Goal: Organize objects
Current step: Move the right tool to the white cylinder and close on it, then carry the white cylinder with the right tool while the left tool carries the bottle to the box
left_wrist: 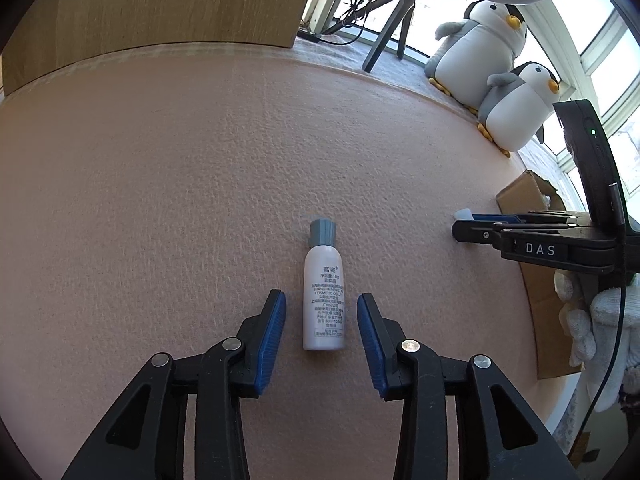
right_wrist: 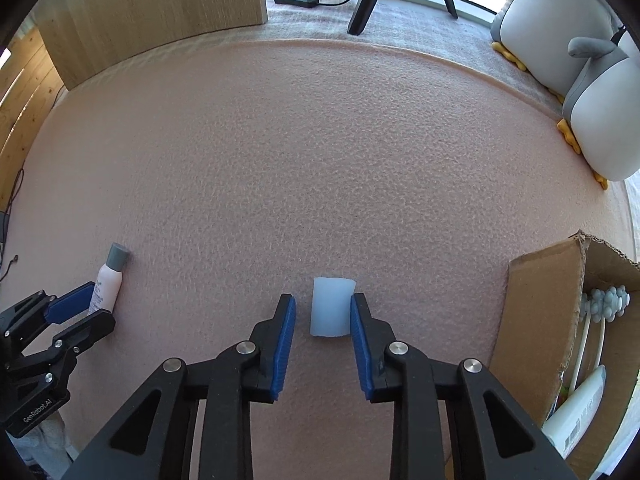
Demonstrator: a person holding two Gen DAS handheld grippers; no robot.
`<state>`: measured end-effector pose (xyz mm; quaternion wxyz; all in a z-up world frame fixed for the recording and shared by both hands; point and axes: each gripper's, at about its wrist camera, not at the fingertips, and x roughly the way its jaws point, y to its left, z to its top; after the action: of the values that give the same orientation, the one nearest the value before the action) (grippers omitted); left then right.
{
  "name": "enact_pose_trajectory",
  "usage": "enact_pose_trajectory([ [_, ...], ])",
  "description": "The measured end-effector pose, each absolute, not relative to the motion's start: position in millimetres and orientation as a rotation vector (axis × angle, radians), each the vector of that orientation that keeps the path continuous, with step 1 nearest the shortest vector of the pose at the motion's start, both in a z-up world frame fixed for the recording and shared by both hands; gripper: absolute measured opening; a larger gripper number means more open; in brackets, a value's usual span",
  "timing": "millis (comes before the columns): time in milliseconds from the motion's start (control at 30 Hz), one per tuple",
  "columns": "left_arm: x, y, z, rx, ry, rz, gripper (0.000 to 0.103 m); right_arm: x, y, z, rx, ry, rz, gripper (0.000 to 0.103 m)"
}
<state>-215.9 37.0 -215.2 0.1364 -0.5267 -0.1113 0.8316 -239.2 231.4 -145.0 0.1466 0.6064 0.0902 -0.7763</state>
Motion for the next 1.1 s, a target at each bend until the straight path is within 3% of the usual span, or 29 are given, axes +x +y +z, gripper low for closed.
enact_pose_trajectory([
  [33, -216, 40, -215, -1.527, -0.301, 2.416, 0.052, -238, 232, -144, 1.735, 0.249, -2.239, 0.021],
  [167, -217, 46, -213, -1.530, -0.239, 2.441, 0.051, -234, 231, -141, 1.694, 0.177, -2.248, 0.011],
  [200, -217, 46, -213, -1.530, -0.226, 2.452, 0.049, -230, 236, -140, 1.688, 0.169, -2.250, 0.011],
  [267, -219, 47, -213, -1.536, -0.188, 2.472, 0.028, -219, 248, -139, 1.679, 0.150, -2.261, 0.009],
  [333, -219, 45, -214, -1.544, -0.193, 2.472, 0.022, -214, 250, -136, 1.666, 0.122, -2.272, 0.008],
  [767, -214, 40, -191, -1.523, -0.290, 2.496, 0.022, -215, 282, -107, 1.500, -0.121, -2.304, 0.008],
  [1100, -220, 118, -153, -1.390, -0.231, 2.430, 0.022, -175, 351, -61, 1.372, -0.156, -2.444, 0.008],
])
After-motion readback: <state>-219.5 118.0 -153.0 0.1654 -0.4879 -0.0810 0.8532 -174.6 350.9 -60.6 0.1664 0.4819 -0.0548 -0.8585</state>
